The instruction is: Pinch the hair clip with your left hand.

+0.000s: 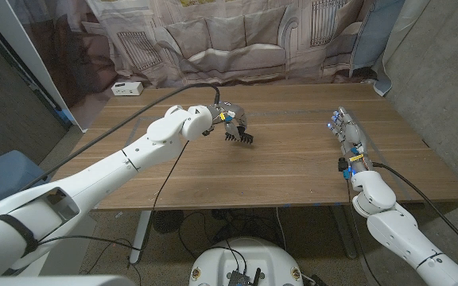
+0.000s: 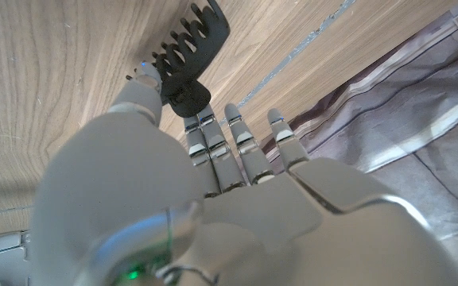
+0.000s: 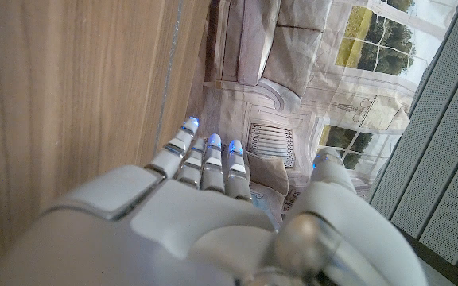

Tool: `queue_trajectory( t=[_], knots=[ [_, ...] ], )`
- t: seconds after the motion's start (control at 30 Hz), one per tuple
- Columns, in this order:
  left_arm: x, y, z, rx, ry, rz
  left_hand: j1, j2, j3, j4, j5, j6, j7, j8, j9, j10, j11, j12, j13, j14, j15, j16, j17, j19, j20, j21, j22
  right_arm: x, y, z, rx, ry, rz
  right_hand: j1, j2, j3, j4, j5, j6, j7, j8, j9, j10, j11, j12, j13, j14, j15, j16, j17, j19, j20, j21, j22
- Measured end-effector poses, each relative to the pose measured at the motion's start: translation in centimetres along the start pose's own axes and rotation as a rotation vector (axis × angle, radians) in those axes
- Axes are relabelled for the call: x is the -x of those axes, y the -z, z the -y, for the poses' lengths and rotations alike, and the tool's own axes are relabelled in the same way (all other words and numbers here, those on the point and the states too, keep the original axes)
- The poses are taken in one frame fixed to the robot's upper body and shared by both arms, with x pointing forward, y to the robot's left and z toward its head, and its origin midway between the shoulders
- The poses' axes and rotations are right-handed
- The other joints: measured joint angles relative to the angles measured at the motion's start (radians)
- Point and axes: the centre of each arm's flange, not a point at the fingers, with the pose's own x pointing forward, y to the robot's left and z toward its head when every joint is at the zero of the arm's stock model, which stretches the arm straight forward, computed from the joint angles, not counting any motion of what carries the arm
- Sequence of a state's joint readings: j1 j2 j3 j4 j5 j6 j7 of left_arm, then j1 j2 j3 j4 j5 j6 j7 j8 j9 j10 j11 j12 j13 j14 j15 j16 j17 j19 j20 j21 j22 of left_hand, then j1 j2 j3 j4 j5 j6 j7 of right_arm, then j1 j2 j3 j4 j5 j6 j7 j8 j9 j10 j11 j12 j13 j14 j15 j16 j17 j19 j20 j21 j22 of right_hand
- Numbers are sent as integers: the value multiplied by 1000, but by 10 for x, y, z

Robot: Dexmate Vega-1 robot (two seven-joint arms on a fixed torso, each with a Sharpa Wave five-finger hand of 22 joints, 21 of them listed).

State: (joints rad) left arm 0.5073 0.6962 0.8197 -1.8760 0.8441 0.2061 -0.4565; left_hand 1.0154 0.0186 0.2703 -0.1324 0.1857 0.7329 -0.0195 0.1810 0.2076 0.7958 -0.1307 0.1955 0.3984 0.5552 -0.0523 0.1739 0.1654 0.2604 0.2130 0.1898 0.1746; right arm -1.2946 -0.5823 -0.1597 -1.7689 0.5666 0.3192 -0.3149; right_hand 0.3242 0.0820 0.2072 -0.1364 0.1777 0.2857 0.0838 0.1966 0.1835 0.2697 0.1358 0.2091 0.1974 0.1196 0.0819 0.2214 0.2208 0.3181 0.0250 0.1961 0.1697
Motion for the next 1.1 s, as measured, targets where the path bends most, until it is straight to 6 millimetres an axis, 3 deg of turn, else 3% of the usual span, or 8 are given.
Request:
queue_trajectory(
  t=[1.0, 1.1],
  knots=[
    [-5, -3, 9, -4, 27, -5, -9, 9, -4, 4, 0, -17, 3, 0, -3, -22, 6, -1, -12, -21, 4, 0, 0, -14, -1, 0, 0, 1, 5, 4, -5, 8, -13, 0, 0, 0, 0, 0, 4, 4, 0, 0, 0, 0, 0, 0, 0, 0, 0, 0, 0, 0, 0, 0],
    [-6, -4, 10, -4, 30, -5, -9, 9, -4, 4, 0, -17, 3, 0, -3, -22, 6, -1, -14, -21, 4, 0, 0, -14, -1, 0, 0, 1, 5, 4, -7, 9, -12, 0, 0, 0, 0, 0, 4, 4, 0, 0, 0, 0, 0, 0, 0, 0, 0, 0, 11, -11, 0, 0]
  ],
)
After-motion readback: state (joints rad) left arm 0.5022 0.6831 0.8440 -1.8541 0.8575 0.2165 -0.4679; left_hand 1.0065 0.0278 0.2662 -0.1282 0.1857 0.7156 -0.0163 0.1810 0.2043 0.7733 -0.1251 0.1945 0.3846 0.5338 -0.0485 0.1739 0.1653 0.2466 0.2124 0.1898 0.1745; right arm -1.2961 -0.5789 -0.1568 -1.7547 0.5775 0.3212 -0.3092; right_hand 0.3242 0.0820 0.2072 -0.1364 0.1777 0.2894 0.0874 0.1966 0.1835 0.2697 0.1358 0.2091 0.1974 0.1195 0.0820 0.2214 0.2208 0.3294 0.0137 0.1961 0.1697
